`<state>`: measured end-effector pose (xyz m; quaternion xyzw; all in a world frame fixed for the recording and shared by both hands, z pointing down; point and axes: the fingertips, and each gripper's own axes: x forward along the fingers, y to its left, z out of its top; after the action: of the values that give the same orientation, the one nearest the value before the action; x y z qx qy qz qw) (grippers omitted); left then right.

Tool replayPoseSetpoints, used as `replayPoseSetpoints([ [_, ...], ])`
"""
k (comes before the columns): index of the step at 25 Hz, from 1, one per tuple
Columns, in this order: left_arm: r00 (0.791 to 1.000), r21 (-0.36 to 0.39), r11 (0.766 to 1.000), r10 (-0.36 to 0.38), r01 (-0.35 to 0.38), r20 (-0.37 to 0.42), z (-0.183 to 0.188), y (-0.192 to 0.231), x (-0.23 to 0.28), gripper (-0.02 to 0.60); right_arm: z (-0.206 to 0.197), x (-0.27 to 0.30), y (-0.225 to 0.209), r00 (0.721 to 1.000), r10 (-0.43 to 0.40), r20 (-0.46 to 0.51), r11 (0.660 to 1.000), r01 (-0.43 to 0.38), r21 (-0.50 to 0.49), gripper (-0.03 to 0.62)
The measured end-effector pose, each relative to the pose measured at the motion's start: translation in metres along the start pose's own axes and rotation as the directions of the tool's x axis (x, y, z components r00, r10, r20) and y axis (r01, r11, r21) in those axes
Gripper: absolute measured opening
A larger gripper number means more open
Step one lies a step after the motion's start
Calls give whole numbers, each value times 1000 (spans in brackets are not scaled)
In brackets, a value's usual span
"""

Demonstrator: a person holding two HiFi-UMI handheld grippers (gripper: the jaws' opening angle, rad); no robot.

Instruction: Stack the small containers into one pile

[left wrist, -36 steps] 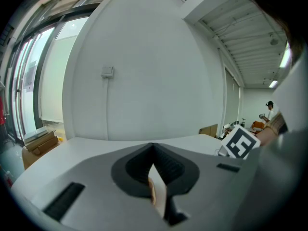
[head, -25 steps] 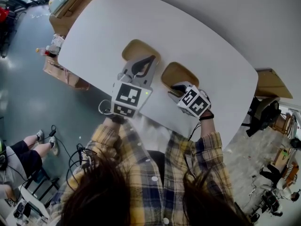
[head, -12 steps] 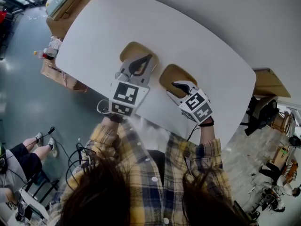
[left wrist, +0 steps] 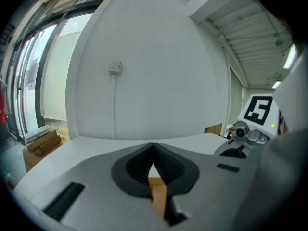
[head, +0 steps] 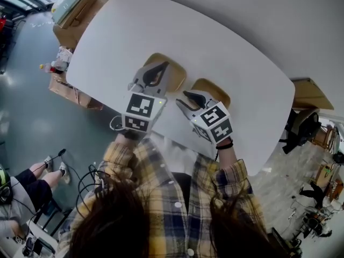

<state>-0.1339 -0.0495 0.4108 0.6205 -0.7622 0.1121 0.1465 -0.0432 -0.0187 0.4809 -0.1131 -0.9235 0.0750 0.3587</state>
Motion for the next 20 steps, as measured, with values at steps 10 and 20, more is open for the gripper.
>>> replayPoseSetpoints([
  [10,993,6,1000,15,-15,-113,-40,46,9,18,13,36,-1,996,-88,-3,990,88,106,138],
  [20,960,-66,998,-15,-3,-281,-99,82,25,52,19,47,-4,992,-124,-16,985,126,120,138],
])
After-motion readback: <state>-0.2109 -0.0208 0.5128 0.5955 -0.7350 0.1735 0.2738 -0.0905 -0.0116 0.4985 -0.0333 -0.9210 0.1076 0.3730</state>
